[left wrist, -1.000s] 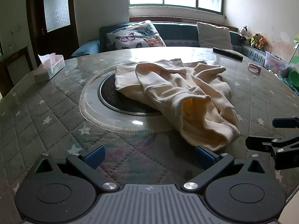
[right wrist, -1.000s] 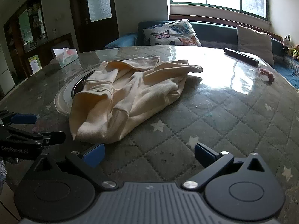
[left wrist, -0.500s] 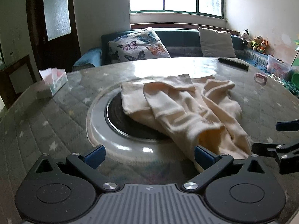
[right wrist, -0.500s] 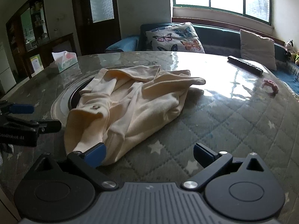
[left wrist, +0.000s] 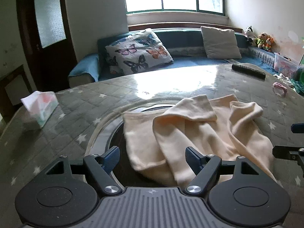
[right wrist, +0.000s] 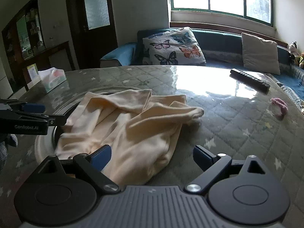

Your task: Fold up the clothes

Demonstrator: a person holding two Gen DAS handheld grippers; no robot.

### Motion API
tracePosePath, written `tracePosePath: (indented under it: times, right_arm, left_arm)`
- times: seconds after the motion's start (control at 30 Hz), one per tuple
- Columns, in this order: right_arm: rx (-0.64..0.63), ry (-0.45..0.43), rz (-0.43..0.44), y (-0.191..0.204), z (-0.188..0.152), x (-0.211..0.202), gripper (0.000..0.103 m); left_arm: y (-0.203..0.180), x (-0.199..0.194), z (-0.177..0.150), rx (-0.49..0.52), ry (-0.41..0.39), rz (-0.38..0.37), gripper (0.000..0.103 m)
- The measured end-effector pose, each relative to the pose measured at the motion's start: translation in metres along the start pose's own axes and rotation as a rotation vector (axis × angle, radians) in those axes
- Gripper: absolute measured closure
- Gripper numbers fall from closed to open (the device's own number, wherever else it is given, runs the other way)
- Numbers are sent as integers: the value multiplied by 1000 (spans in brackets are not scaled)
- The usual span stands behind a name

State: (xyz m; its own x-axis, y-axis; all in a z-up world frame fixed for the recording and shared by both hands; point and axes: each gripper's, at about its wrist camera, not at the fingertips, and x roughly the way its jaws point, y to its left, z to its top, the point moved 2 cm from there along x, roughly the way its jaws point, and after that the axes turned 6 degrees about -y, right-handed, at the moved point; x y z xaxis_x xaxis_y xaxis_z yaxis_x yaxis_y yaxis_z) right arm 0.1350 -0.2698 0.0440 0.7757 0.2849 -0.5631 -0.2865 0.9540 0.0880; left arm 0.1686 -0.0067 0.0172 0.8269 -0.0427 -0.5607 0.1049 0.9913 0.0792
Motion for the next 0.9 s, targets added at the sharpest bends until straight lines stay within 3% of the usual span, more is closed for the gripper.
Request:
tracePosePath:
  times: [0.33, 0.57, 0.63, 0.7, 0.73, 0.8, 0.9]
  right_arm:
    - [-25, 13, 6, -3, 41, 61, 14]
    - [-31, 73, -4, -3, 50, 106, 28]
    - [-36, 91, -10, -4, 50, 115, 34]
    - [-44, 112, -20, -6, 45, 121, 44]
    - [-52, 114, -27, -7, 44, 122, 47]
    - [-62, 111, -41, -9, 42, 121, 61]
    - [-45, 108, -51, -15, 41, 117, 82]
  left_arm:
    - [0, 60, 22, 22, 30, -33, 23]
    - [-5, 82, 26, 66, 43, -80, 24]
    - [-6, 89, 26, 58, 52, -102, 33]
    - [-7, 95, 25, 50, 65, -122, 52]
    - [-8, 96, 25, 47, 69, -128, 56]
    - [-8, 97, 23, 41, 69, -135, 84]
    - [-7, 95, 21, 30, 65, -138, 94]
